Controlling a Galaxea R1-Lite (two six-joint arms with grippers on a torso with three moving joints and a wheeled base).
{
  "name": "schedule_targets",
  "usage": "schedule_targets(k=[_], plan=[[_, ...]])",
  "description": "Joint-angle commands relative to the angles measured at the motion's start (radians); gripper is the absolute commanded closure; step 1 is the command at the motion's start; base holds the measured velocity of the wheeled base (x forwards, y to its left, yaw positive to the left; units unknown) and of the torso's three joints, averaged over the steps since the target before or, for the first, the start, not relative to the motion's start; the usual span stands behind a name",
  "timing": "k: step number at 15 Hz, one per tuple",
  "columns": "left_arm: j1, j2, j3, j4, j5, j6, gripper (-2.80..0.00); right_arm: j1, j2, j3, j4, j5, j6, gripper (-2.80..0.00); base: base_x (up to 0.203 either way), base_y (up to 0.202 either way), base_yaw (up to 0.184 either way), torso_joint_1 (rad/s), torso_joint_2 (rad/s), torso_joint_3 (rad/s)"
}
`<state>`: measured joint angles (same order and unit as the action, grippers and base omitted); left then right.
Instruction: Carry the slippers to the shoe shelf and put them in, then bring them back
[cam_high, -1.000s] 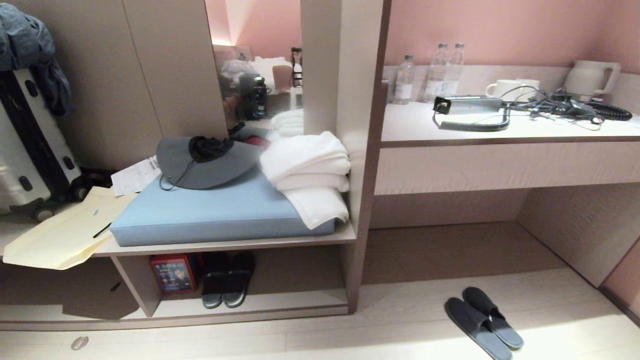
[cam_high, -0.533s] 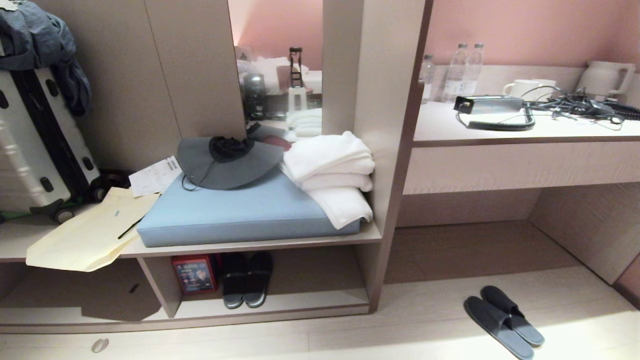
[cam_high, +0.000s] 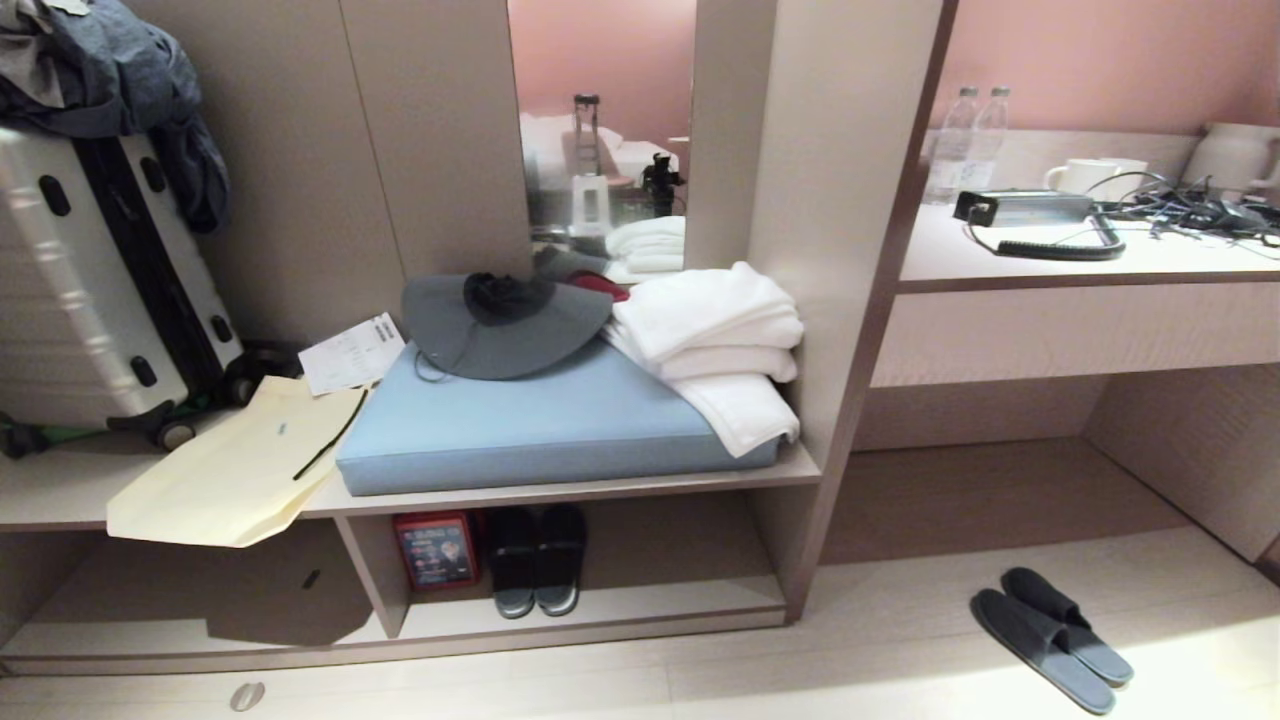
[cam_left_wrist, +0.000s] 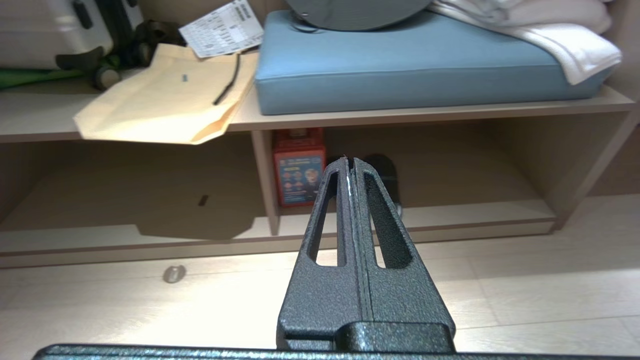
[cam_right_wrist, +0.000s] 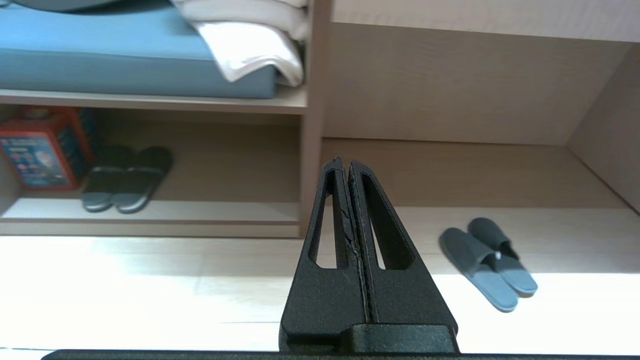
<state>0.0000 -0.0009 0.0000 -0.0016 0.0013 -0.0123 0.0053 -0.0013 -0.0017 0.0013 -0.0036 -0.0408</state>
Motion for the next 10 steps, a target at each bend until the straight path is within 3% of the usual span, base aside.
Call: schedule_targets(k=[1, 5, 10], plan=[[0.000, 0.001, 0.000, 0.000, 0.000, 0.000, 0.00, 0.000, 0.000, 0.000, 0.000, 0.000, -0.001, 0.00, 0.000, 0.194, -0.005, 0.002, 0.01, 0.002], [0.002, 0.001, 0.000, 0.000, 0.000, 0.005, 0.00, 0.001, 0.000, 0.000, 0.000, 0.000, -0.001, 0.00, 0.000, 0.182, -0.001, 0.002, 0.00, 0.003], [0.002, 0.001, 0.000, 0.000, 0.000, 0.003, 0.00, 0.001, 0.000, 0.000, 0.000, 0.001, -0.002, 0.00, 0.000, 0.017, -0.001, 0.000, 0.00, 0.000]])
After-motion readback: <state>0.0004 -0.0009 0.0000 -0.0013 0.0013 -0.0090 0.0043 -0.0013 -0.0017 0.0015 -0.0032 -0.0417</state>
